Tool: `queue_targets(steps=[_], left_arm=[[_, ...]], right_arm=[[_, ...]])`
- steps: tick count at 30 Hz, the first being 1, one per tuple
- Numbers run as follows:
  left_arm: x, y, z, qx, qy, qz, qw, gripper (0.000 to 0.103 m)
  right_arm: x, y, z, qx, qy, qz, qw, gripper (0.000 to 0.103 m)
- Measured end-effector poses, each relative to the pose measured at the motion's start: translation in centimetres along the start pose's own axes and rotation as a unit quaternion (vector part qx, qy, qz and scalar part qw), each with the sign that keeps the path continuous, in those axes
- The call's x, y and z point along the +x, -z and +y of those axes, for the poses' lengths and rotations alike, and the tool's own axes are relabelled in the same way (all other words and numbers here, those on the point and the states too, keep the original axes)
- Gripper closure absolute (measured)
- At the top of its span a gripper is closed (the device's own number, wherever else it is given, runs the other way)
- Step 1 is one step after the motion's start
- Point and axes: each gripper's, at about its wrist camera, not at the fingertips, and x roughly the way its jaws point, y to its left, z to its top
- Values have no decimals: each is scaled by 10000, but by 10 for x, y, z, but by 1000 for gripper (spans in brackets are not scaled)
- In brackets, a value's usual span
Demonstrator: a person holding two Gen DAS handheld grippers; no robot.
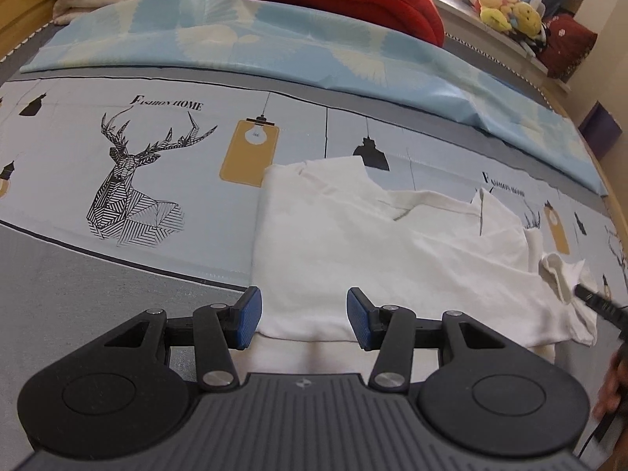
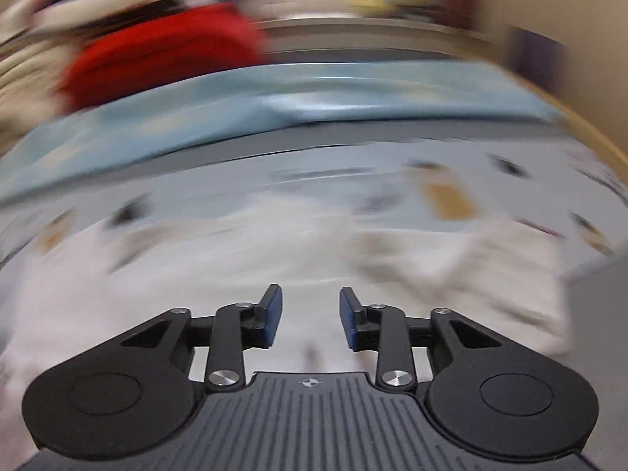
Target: Fold small clothes
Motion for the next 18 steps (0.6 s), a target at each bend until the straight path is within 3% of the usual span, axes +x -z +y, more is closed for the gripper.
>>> queue_targets(steps=[3, 7, 10, 11, 12, 13, 14, 18], left_arm=[[5, 0, -1, 26, -90, 22, 10000, 50], [12, 0, -6, 81, -180, 66, 9998, 50], [16, 1, -12, 174, -182, 90, 9996, 50], [17, 2, -14, 198, -180, 94, 9996, 50], [19, 2, -15, 220, -177, 97, 9996, 50], [20, 3, -17, 234, -179, 105, 9995, 50], [21, 3, -17, 234, -181, 111, 9995, 50], [25, 4, -15, 186, -158, 128, 9996, 50]], right_arm=[[17, -3, -58, 974, 334, 109, 9946, 58], [40, 11, -104, 2647, -197, 231, 9639, 58], [59, 13, -113, 3169, -544, 269, 9465, 58], [65, 15, -105, 3182, -574, 309, 9458, 58], [68, 12, -103, 3163, -574, 367, 9462, 67], [70, 11, -102, 3131, -556, 354, 9474, 93], [70, 7, -99, 3069, -497, 307, 9500, 100], [33, -20, -81, 2376, -108, -349, 9707, 100]])
